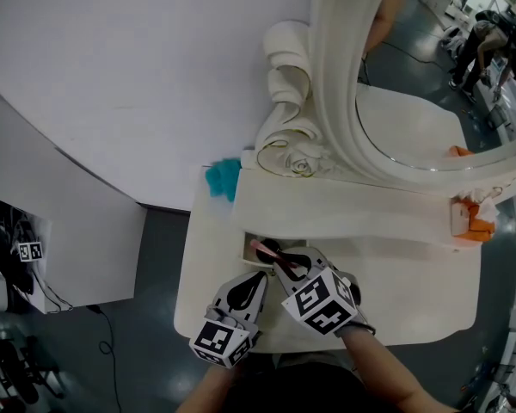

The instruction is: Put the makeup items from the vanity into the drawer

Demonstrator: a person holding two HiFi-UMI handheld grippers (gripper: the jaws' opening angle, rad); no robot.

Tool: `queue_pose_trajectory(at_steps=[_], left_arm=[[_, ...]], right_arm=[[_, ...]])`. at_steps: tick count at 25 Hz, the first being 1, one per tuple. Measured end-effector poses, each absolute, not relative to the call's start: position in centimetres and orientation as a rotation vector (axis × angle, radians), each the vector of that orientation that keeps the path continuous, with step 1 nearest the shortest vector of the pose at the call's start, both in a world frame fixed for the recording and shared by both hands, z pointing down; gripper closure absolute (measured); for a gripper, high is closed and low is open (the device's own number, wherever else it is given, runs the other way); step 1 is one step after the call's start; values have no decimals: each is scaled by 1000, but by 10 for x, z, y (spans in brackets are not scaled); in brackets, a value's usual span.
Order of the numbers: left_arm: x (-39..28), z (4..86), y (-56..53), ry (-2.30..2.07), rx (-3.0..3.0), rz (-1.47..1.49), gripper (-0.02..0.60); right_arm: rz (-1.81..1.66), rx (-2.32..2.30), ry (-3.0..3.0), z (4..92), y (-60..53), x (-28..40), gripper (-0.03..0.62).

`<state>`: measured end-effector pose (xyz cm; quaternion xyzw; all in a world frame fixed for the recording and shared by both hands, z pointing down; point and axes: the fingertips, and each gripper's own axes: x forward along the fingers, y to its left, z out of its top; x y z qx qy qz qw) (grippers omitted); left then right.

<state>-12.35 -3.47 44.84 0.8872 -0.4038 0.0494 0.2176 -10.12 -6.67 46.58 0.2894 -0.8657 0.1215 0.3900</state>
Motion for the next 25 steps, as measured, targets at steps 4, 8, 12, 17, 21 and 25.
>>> queue_pose_trajectory(at_steps=[4,8,12,17,21,25], left_arm=[[-125,450,-34,-1120,2449,136,566],[-129,449,-35,-1130,2444,130,566],[-128,449,-34,-1127,2446,129,566],[-128,450,-34,-1125,2445,127,566],[-126,449,-34,-1119,2446,128,566],[-124,449,-33,-1114,2451,129,566]], right_arm=[[309,754,-2197,466,-69,-101,539],[312,762,-2201,465,-69,-102,539],[315,765,-2200,466,-70,-101,537],[315,771,-2198,466,-70,-100,537],[315,773,-2197,466,-68,-100,538],[304,784,-2197,464,-66,-98,539]])
